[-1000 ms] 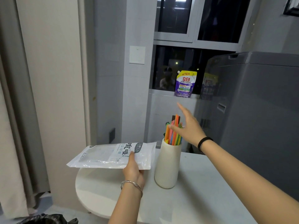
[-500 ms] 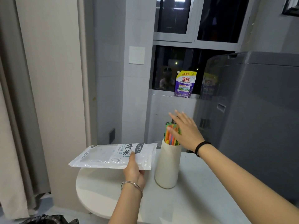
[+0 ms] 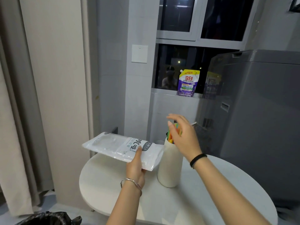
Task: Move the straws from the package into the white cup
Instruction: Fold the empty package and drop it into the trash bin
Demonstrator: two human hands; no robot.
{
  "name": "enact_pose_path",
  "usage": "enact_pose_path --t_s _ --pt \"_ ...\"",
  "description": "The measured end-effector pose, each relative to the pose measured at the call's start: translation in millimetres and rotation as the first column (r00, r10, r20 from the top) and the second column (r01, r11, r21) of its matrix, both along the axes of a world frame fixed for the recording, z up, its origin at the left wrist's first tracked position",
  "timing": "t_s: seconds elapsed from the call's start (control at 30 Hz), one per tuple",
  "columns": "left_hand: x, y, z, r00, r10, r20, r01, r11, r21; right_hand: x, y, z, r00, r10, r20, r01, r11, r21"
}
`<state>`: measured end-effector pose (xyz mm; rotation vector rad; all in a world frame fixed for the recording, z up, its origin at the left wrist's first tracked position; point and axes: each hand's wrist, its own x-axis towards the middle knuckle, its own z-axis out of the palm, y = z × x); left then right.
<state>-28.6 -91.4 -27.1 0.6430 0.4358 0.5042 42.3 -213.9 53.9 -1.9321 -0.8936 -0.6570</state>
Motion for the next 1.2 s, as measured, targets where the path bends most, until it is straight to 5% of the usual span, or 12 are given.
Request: enact_pose_path --t_s 0.23,0.37,0.5,0.7,0.97,1.1,1.2 --pt "-19.7 28.8 -4.2 0.992 0.054 -0.111 -0.001 0.902 0.431 -29.8 29.5 -66.2 0.829 0.280 -0.485 -0.252 0.960 0.123" --pt "-41.6 61.2 -4.1 0.959 -0.113 -0.260 0.241 0.808 0.538 -27.7 29.9 -76.9 0.602 0.475 -0.642 -0.319 0.880 0.352" --pt "-61.6 86.9 -2.6 0.893 -0.243 -0.379 0.440 0.647 0.623 -21.0 29.5 -77.3 0.473 0.573 -0.670 -0.325 0.820 0.471" --pt "-85.3 118.2 1.3 0.964 -0.160 -0.213 0.266 0.626 0.733 -25.8 35.9 -77.7 0.500 0.509 -0.700 -0.363 0.858 0.364" --pt "-104.7 137.6 -8.9 0.917 0.026 -0.399 0.381 0.245 0.892 -35.7 41.0 -76.3 0.421 0.493 -0.761 -0.518 0.820 0.244" --pt "-108.7 141.8 -10.9 0.922 0.147 -0.358 0.344 0.110 0.932 -40.0 46.2 -82.8 0.515 0.411 -0.752 -0.479 0.866 0.144" --pt "-111.8 142.4 -13.1 0.931 0.223 -0.288 0.290 0.022 0.957 -41.2 49.5 -86.5 0.727 0.269 -0.632 -0.403 0.912 -0.076"
